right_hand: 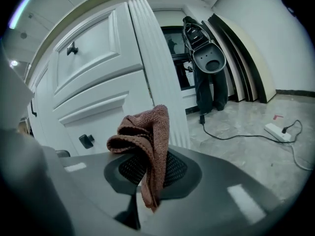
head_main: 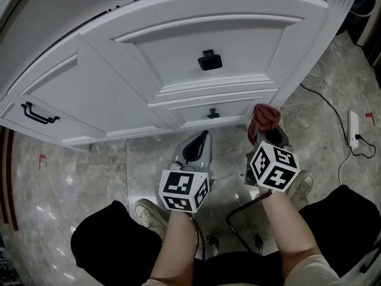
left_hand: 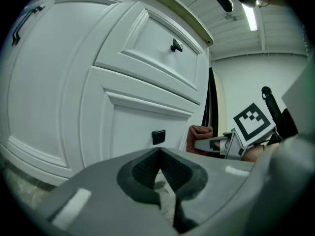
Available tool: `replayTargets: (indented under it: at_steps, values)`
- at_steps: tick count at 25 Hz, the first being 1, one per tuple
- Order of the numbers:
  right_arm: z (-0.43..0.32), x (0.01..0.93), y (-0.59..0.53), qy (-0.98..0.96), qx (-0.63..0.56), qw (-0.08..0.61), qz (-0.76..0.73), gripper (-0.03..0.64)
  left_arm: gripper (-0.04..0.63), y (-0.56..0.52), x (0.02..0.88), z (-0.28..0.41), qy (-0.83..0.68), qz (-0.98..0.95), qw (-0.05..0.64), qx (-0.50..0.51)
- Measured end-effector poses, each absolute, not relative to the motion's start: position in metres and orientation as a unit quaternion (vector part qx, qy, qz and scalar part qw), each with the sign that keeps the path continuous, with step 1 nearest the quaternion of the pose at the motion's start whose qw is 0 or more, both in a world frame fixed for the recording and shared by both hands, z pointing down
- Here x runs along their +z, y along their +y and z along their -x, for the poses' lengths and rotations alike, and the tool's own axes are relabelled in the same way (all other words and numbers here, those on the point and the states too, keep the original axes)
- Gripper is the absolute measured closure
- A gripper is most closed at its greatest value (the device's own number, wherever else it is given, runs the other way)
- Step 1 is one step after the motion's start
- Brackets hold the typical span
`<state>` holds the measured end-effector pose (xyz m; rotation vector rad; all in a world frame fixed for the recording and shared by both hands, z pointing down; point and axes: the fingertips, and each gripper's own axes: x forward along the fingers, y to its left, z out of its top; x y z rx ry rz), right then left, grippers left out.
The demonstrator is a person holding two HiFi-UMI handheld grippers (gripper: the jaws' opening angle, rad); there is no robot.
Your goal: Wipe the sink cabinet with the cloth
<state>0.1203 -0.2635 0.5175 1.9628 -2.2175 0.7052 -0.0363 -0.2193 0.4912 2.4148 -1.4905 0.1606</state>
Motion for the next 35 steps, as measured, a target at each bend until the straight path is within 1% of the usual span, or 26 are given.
replayTargets:
  at_steps: [4,13,18,20,26,35]
  values:
    - [-0.073,0.539,-0.253,-0.757,0.239,0.070,-0.604,0.535,0.595,-0.215,0.498,0.061,-0.535,-0.829,0.154,0.059]
    - [0.053,0.562,-0.245,-0.829,0.258,0.074,-0.490,0.535,0.595,-0.204,0.507,0.133,-0.574,-0.802,0.148,0.077]
    - [0.113,0.557,-0.244,-0.865,0.267,0.058,-0.422,0.535,0.595,-0.204,0.503,0.169,-0.606,-0.776,0.173,0.030]
    - [0.131,0.559,-0.243,-0.876,0.267,0.063,-0.398,0.535,0.595,-0.203,0.504,0.175,-0.611,-0.771,0.180,0.019]
    - [0.128,0.567,-0.247,-0.877,0.255,0.072,-0.400,0.534,0.595,-0.203,0.512,0.172,-0.610,-0.769,0.191,0.027]
    - [0.076,0.576,-0.258,-0.850,0.258,0.076,-0.452,0.534,0.595,-0.209,0.518,0.147,-0.603,-0.771,0.199,0.038]
